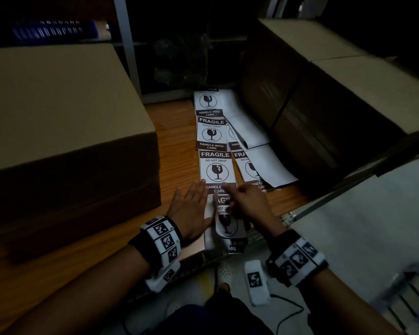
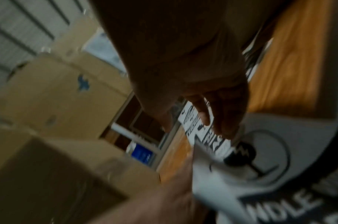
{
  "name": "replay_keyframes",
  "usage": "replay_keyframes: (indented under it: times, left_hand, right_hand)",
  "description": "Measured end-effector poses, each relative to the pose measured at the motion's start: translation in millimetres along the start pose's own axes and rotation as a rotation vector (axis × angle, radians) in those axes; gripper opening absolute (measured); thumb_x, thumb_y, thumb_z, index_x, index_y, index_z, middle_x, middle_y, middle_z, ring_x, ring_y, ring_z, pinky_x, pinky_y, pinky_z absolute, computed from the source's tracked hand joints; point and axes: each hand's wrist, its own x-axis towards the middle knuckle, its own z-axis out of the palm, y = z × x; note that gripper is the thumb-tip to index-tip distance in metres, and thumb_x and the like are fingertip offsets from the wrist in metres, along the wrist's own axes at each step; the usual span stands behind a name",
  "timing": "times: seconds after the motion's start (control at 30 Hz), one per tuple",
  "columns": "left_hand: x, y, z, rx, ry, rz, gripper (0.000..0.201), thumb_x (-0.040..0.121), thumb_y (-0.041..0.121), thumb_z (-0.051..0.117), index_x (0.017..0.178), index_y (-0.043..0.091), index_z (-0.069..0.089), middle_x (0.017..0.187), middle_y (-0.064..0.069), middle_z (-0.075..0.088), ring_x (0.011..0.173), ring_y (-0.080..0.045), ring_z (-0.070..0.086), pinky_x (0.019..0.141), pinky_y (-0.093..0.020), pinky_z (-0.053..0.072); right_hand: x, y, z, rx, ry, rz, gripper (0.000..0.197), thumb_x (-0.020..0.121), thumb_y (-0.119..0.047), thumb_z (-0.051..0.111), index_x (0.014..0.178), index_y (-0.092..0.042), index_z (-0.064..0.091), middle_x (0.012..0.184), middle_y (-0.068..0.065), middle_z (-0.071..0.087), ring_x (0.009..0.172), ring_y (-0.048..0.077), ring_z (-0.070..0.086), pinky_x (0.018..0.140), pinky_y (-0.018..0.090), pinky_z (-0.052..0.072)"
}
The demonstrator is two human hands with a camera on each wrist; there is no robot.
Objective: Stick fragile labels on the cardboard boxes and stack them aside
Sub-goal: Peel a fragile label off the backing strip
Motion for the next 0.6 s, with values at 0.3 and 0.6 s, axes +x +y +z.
replay_keyframes:
  times: [0.3, 0.6]
  left_hand:
    - [-2, 1, 1, 0.08, 0.029, -0.002, 0.084, 0.096, 0.063, 0.015, 0.153, 0.009, -0.014, 0.161, -0.008, -0.021, 0.15, -0.024, -0.014, 0.118, -0.056, 0.006]
    - [5, 6, -2, 0.128, -0.043, -0.048, 0.091, 0.091, 0.073, 0.01, 0.151, 0.011, -0.019, 0.159, -0.008, -0.026, 0.148, -0.026, -0.019, 0.116, -0.061, 0.0]
  right_hand:
    - [11, 12, 35, -0.506, 0.024, -0.144, 0.04, 0.097, -0.04, 0.053, 0.07, -0.012, 0.059, 0.074, 0.016, 0.064, 0.073, 0.03, 0.064, 0.061, 0.028, 0.04]
    - [19, 37, 12, -0.148, -0.034, -0.123, 0.047, 0.089, -0.027, 0.069, 0.056, 0.004, 0.058, 0.049, 0.019, 0.051, 0.046, 0.021, 0.048, 0.054, 0.042, 0.046]
